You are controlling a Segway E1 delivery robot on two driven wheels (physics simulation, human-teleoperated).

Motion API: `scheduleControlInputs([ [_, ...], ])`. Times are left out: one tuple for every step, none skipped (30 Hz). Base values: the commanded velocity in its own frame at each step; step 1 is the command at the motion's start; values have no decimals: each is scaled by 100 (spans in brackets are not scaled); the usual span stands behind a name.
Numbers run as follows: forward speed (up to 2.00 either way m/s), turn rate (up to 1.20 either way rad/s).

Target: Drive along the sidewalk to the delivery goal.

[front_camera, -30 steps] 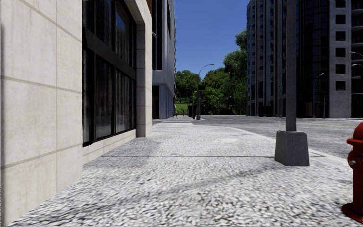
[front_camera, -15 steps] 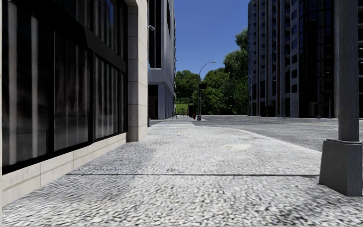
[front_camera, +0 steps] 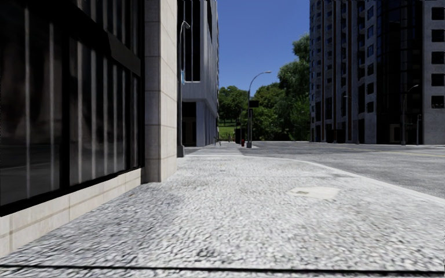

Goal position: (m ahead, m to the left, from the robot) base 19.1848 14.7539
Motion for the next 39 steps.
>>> scheduleControlInputs([
  [200, 24],
  [200, 24],
  [200, 24],
  [200, 23],
  [200, 23],
  [200, 21],
  [200, 21],
  [200, 14],
  [200, 14],
  [200, 0],
  [200, 0],
  [200, 0],
  [200, 0],
  [200, 0],
  [200, 0],
  [200, 0],
  [200, 0],
  [200, 0],
  [200, 0],
  [200, 0],
  [200, 0],
  [200, 0],
  [200, 0],
  [200, 0],
  [200, 0],
  [200, 0],
  [200, 0],
  [200, 0],
  [200, 0],
  [200, 0],
  [200, 0],
  [200, 0],
  [200, 0],
  [200, 0],
  [200, 0],
  [200, 0],
  [200, 0],
  [200, 0],
  [200, 0],
])
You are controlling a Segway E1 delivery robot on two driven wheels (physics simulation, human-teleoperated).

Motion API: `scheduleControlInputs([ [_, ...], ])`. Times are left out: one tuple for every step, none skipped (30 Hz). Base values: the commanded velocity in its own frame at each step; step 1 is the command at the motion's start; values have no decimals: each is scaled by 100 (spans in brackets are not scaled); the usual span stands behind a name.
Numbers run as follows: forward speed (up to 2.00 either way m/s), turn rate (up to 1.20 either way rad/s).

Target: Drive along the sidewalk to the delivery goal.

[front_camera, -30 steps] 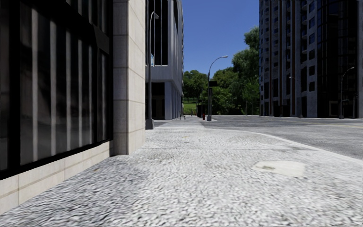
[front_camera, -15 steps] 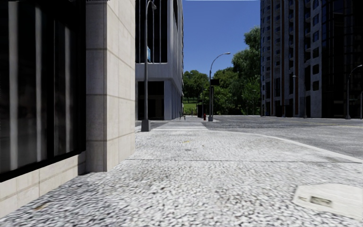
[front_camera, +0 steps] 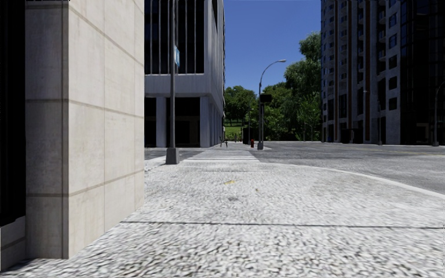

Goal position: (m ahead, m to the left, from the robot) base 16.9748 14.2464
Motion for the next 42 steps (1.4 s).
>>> scheduleControlInputs([
  [200, 0],
  [200, 0],
  [200, 0],
  [200, 0],
  [200, 0],
  [200, 0],
  [200, 0],
  [200, 0],
  [200, 0],
  [200, 0],
  [200, 0],
  [200, 0],
  [200, 0],
  [200, 0],
  [200, 0],
  [200, 0],
  [200, 0],
  [200, 0],
  [200, 0],
  [200, 0],
  [200, 0],
  [200, 0],
  [200, 0],
  [200, 0],
  [200, 0],
  [200, 0],
  [200, 0],
  [200, 0],
  [200, 0],
  [200, 0],
  [200, 0],
  [200, 0],
  [200, 0],
  [200, 0],
  [200, 0],
  [200, 0],
  [200, 0],
  [200, 0],
  [200, 0],
  [200, 0],
  [200, 0],
  [200, 0],
])
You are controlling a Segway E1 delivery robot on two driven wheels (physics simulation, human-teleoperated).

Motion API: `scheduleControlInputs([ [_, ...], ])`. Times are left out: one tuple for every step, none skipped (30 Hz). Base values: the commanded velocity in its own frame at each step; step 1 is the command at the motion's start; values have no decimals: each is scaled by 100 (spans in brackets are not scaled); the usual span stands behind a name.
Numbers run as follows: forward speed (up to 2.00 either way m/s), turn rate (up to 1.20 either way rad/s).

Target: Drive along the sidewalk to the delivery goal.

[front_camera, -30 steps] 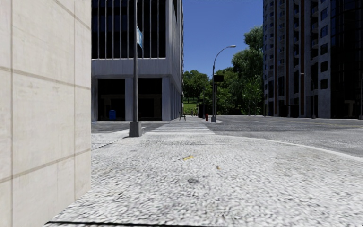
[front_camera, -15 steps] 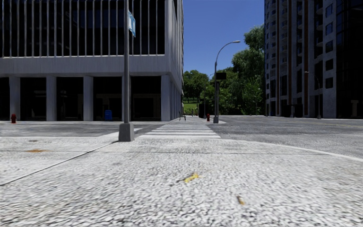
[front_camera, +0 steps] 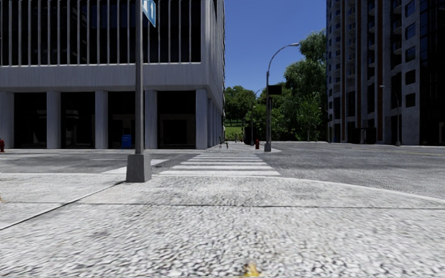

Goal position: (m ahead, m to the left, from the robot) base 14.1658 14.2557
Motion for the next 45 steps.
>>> scheduleControlInputs([
  [200, 0],
  [200, 0],
  [200, 0],
  [200, 0],
  [200, 0],
  [200, 0],
  [200, 0],
  [200, 0],
  [200, 0],
  [200, 0],
  [200, 0],
  [200, 0],
  [200, 0],
  [200, 0],
  [200, 0],
  [200, 0],
  [200, 0],
  [200, 0],
  [200, 0],
  [200, 0],
  [200, 0],
  [200, 0],
  [200, 0],
  [200, 0],
  [200, 0],
  [200, 0],
  [200, 0],
  [200, 0],
  [200, 0],
  [200, 0],
  [200, 0],
  [200, 0],
  [200, 0],
  [200, 0],
  [200, 0],
  [200, 0],
  [200, 0],
  [200, 0],
  [200, 0],
  [200, 0],
  [200, 0],
  [200, 0],
  [200, 0],
  [200, 0],
  [200, 0],
])
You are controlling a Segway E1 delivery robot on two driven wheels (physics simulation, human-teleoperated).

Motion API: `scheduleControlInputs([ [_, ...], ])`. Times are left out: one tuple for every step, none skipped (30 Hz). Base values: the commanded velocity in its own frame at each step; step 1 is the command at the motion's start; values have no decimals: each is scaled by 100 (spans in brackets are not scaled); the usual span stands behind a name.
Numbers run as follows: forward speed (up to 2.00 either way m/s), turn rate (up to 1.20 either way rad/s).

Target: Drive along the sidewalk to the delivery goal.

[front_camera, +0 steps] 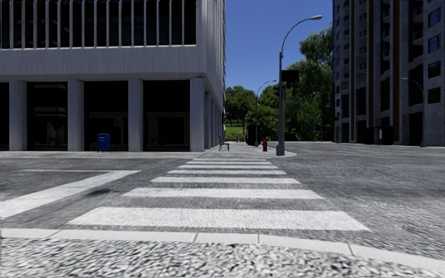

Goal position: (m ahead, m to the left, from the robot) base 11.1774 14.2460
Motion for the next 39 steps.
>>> scheduleControlInputs([
  [200, 0],
  [200, 0],
  [200, 0],
  [200, 0],
  [200, 0],
  [200, 0],
  [200, 0],
  [200, 0],
  [200, 0],
  [200, 0],
  [200, 0],
  [200, 0],
  [200, 0],
  [200, 0],
  [200, 0],
  [200, 0],
  [200, 0],
  [200, 0],
  [200, 0],
  [200, 0],
  [200, 0],
  [200, 0],
  [194, 0],
  [183, 0],
  [175, 0],
  [175, 0],
  [167, 0],
  [164, 0],
  [159, 0],
  [159, 0],
  [156, 0],
  [153, 0],
  [149, 0],
  [149, 0],
  [146, 0],
  [144, 0],
  [143, 0],
  [143, 0],
  [143, 0],
])
